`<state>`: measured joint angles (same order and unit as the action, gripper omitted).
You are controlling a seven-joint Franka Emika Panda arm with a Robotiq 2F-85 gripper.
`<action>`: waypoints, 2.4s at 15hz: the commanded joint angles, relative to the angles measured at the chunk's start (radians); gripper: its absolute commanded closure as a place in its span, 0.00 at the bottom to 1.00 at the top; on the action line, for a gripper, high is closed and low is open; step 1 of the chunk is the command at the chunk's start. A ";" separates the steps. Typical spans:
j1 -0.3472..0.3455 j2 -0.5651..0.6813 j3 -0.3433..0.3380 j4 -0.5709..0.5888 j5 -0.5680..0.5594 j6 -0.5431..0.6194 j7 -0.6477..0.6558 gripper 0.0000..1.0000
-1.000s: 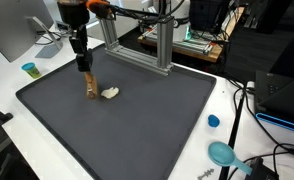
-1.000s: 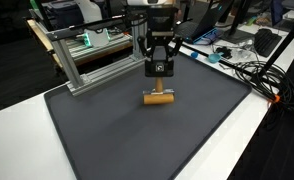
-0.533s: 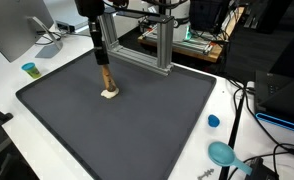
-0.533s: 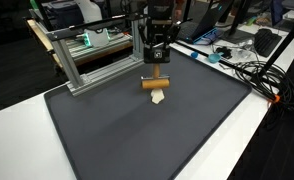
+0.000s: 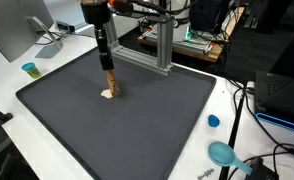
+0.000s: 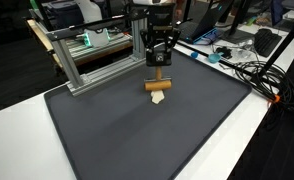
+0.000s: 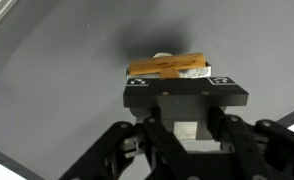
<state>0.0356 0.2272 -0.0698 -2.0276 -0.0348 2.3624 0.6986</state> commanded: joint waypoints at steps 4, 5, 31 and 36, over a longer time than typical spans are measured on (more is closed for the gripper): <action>-0.012 0.026 0.008 -0.003 0.059 0.012 -0.035 0.78; -0.013 0.036 0.013 -0.004 0.079 0.025 -0.041 0.78; 0.024 0.215 -0.079 0.177 -0.034 0.093 0.145 0.78; 0.021 0.201 -0.092 0.205 -0.028 0.116 0.141 0.78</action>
<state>0.0468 0.4300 -0.1453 -1.8430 -0.0535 2.4585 0.8187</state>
